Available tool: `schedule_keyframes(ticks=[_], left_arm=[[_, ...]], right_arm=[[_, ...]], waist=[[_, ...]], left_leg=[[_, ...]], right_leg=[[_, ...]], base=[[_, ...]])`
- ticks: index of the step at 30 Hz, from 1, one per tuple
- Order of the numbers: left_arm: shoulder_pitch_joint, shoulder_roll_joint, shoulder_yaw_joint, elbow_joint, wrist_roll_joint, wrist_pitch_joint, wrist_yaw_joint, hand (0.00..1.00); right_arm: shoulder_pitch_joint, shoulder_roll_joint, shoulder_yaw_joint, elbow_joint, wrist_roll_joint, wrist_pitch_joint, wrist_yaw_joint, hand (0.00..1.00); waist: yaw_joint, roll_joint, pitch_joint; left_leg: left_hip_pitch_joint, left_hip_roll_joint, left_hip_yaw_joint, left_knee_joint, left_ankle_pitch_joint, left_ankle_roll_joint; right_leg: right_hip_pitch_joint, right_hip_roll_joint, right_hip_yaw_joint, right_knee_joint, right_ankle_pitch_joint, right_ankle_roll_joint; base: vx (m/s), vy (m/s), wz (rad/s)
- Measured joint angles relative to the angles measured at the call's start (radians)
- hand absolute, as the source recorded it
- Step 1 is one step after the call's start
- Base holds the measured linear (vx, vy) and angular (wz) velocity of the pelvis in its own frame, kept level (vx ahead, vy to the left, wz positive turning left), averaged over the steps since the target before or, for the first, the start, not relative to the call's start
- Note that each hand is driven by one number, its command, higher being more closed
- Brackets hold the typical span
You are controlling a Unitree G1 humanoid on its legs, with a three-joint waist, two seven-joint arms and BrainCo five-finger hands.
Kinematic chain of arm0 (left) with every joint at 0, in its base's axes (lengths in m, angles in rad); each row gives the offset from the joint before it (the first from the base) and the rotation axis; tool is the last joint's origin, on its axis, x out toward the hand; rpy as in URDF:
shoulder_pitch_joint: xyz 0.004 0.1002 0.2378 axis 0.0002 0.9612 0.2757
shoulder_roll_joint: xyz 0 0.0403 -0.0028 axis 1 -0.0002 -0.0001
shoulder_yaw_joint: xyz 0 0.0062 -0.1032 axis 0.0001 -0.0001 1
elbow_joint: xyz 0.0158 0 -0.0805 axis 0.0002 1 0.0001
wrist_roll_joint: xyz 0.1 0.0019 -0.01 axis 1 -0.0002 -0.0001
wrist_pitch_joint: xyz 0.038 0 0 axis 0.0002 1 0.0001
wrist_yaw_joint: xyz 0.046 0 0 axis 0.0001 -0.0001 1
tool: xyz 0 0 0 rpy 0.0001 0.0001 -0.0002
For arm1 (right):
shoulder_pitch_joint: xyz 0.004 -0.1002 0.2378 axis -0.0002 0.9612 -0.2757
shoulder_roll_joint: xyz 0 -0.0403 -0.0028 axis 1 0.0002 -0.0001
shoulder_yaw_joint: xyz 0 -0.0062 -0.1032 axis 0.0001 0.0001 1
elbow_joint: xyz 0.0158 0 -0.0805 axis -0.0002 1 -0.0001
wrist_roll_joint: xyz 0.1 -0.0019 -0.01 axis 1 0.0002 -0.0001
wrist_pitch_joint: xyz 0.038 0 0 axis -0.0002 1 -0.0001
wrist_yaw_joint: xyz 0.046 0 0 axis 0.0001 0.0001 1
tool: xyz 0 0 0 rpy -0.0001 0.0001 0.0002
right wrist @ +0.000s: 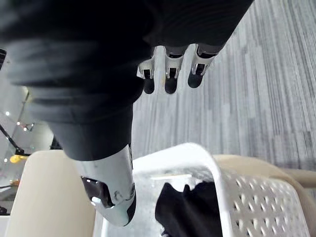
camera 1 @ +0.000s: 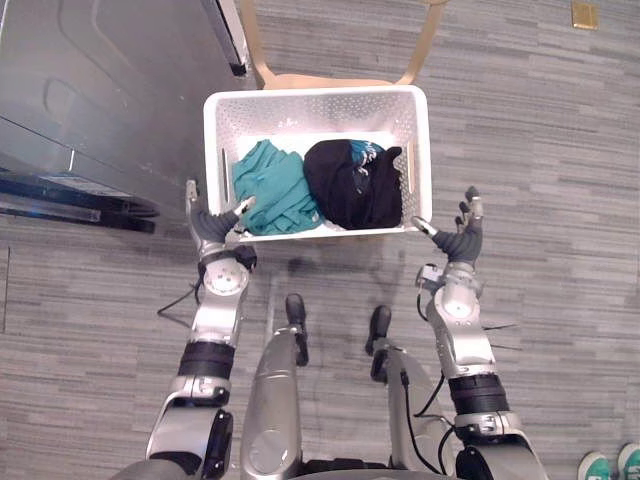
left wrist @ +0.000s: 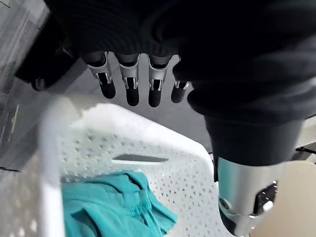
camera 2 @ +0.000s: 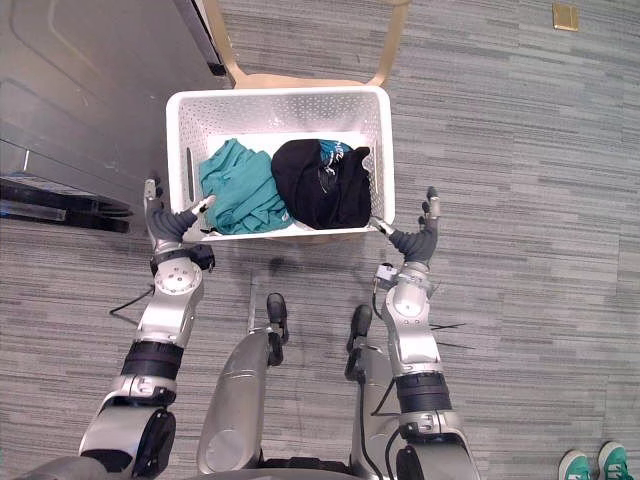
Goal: Pick up the laundry basket with both hands and put the clothes into the washing machine.
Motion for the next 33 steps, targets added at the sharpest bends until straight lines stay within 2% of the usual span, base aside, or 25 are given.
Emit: schedule_keyframes(ticks=[3,5,8,13,15,20,23,29,32,33], left_arm=[[0.135,-0.034,0.037,-0.093,-0.051,-0.036,-0.001,0.0],[0.206,-0.059,0.038,-0.138,-0.081,-0.056,-0.01,0.0],[0.285,-0.099,0.036,-0.181,-0.104,-0.075,-0.062,0.0],[0.416,-0.108,0.025,-0.171,-0.151,-0.086,-0.17,0.0],[0.457,-0.09,-0.002,-0.062,-0.179,-0.086,-0.247,0.0],[0.497,-0.071,-0.049,0.268,-0.181,-0.073,-0.353,0.0],[0.502,-0.064,-0.05,0.405,-0.178,-0.064,-0.373,0.0],[0.514,-0.05,-0.047,0.524,-0.146,-0.062,-0.37,0.0],[0.51,-0.044,-0.05,0.54,-0.137,-0.062,-0.369,0.0],[0.5,-0.042,-0.052,0.54,-0.137,-0.062,-0.368,0.0]], right_arm=[[0.085,-0.019,-0.046,-0.036,0.0,-0.001,0.007,0.0],[0.15,-0.024,-0.068,-0.062,0.0,-0.001,0.02,0.0],[0.249,-0.022,-0.072,-0.075,-0.001,-0.001,0.05,0.0],[0.349,-0.024,-0.077,-0.073,-0.016,-0.001,0.124,0.0],[0.376,-0.029,-0.083,0.01,-0.048,0.001,0.176,0.0],[0.371,-0.062,-0.027,0.319,-0.157,0.011,0.239,0.0],[0.356,-0.066,0.0,0.455,-0.195,0.013,0.258,0.0],[0.322,-0.066,0.013,0.613,-0.198,0.018,0.262,0.0],[0.304,-0.069,0.041,0.649,-0.188,0.021,0.261,0.0],[0.298,-0.069,0.038,0.662,-0.182,0.023,0.261,0.0]], waist=[[0.008,0.0,0.0],[0.023,0.0,0.0],[0.024,0.0,0.0],[0.024,-0.001,-0.004],[0.026,-0.005,-0.031],[0.026,0.005,-0.143],[0.028,0.007,-0.189],[0.025,0.03,-0.22],[0.022,0.035,-0.221],[0.022,0.034,-0.22]], left_leg=[[0.04,-0.006,-0.007,-0.021,0.003,-0.004],[0.064,-0.009,-0.01,-0.041,0.006,-0.01],[0.102,-0.016,-0.032,-0.063,0.011,-0.017],[0.179,-0.029,-0.051,-0.084,0.012,-0.021],[0.224,-0.044,-0.057,-0.109,0.012,-0.02],[0.31,-0.069,-0.086,-0.149,0.013,-0.02],[0.35,-0.076,-0.108,-0.172,0.014,-0.022],[0.377,-0.093,-0.14,-0.178,0.015,-0.022],[0.321,-0.098,-0.161,-0.137,0.025,-0.031],[0.277,-0.093,-0.135,-0.122,0.056,-0.032]], right_leg=[[0.032,-0.005,-0.009,0.011,-0.021,-0.004],[0.052,-0.006,-0.016,0.008,-0.029,-0.004],[0.097,-0.009,-0.048,0.008,-0.05,-0.009],[0.181,-0.022,-0.077,0.01,-0.081,-0.006],[0.22,-0.024,-0.084,0.01,-0.099,0.005],[0.326,-0.037,-0.123,-0.035,-0.112,0.016],[0.382,-0.036,-0.145,-0.071,-0.113,0.02],[0.443,-0.032,-0.181,-0.114,-0.103,0.035],[0.442,-0.035,-0.242,-0.113,-0.1,0.035],[0.436,-0.051,-0.283,-0.116,-0.091,0.029]], base=[[0.06,-0.049,0.13],[0.05,-0.051,0.12],[0.05,-0.046,0.27],[0.07,-0.032,0.22],[0.07,-0.03,0.2],[0.1,-0.007,0.23],[0.05,-0.013,0.23],[0.02,-0.003,0.17],[-0.01,0.006,0.48],[-0.07,0.053,0.88]])
